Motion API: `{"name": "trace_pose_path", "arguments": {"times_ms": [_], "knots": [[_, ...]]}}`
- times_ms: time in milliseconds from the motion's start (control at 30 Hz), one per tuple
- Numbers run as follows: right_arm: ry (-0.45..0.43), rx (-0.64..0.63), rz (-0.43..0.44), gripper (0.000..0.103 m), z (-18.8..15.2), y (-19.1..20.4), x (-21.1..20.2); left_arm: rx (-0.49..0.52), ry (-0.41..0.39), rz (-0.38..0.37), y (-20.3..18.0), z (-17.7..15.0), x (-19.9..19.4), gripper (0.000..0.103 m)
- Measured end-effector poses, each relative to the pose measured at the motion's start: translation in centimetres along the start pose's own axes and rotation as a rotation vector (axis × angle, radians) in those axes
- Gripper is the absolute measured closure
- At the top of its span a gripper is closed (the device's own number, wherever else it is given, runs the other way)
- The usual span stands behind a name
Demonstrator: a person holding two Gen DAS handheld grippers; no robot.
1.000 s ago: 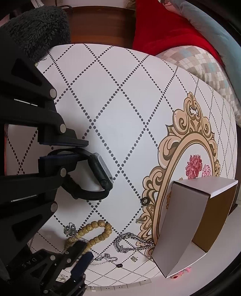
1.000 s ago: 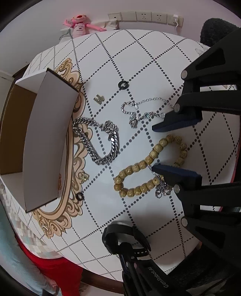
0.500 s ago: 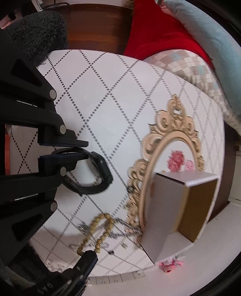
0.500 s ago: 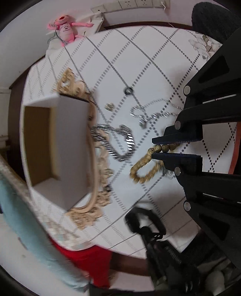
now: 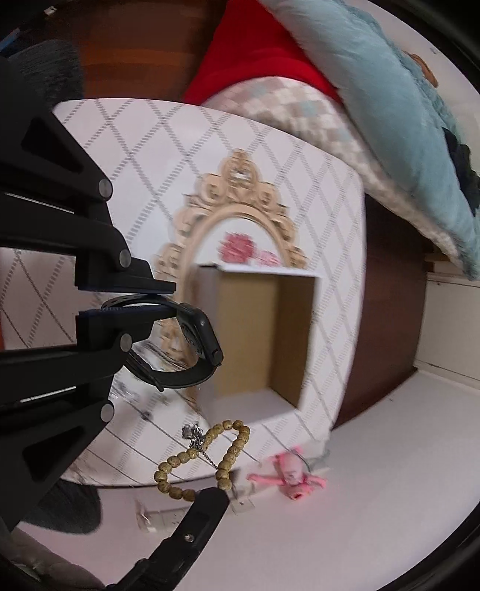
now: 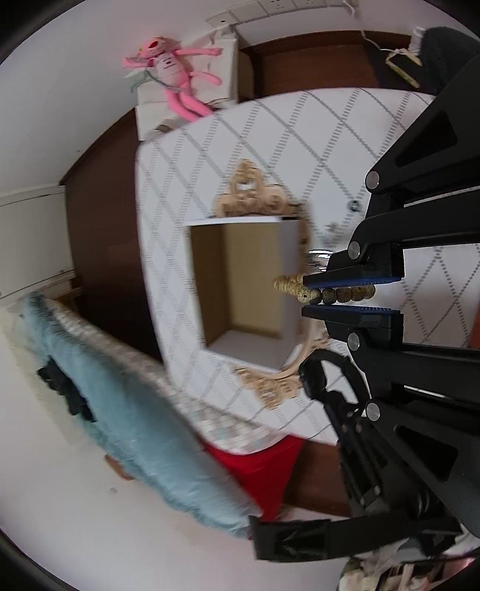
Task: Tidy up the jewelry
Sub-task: 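Carry the watch band with the left tool into the box while the right tool drops the bead bracelet in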
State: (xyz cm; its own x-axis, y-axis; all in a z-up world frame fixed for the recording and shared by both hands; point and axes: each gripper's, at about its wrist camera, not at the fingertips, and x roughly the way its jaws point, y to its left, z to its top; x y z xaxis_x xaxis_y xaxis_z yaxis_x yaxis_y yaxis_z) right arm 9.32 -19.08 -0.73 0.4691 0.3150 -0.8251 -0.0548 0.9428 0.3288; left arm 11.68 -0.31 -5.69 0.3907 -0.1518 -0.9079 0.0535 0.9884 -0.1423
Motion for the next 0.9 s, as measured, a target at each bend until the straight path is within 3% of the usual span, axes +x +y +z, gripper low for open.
{"name": "trace_pose_path", "arguments": {"times_ms": [167,333,500,533,600,633,700,733,800,867,900], "knots": [[-0.016,0.004,0.003,0.094,4.3,-0.8,0.9,0.008,-0.019,0.004,-0.5,4.2,1.4,0.100],[0.007,0.027,0.012,0.094,6.9,-1.8,4.0,-0.016,0.038,-0.016,-0.1,7.4,4.7,0.098],[0.087,0.049,0.043,0.093,8.5,-2.6,8.1,-0.053,0.109,-0.022,0.3,9.9,7.2,0.087],[0.111,0.061,0.037,0.093,8.7,-3.0,8.9,-0.062,0.109,-0.023,0.4,10.2,7.3,0.082],[0.138,0.069,0.008,0.090,8.7,-3.6,10.0,-0.072,0.097,-0.030,0.6,10.7,7.1,0.031],[0.137,0.070,-0.017,0.076,8.5,-3.9,10.1,-0.078,0.080,-0.029,0.8,10.8,6.7,0.021],[0.115,0.066,-0.051,0.049,8.2,-4.3,9.7,-0.066,0.044,-0.005,0.9,10.8,5.9,0.017],[0.106,0.055,-0.083,0.047,8.0,-4.3,9.5,-0.056,0.034,0.018,1.0,10.7,5.7,0.016],[0.094,0.027,-0.161,0.045,7.6,-4.4,9.3,-0.036,0.014,0.066,1.1,10.3,5.5,0.003],[0.096,-0.002,-0.246,0.029,7.1,-4.5,9.4,-0.016,-0.019,0.121,1.3,9.2,5.5,0.002],[0.100,-0.016,-0.282,0.012,6.8,-4.6,9.5,-0.008,-0.028,0.137,1.4,8.7,5.6,0.002]]}}
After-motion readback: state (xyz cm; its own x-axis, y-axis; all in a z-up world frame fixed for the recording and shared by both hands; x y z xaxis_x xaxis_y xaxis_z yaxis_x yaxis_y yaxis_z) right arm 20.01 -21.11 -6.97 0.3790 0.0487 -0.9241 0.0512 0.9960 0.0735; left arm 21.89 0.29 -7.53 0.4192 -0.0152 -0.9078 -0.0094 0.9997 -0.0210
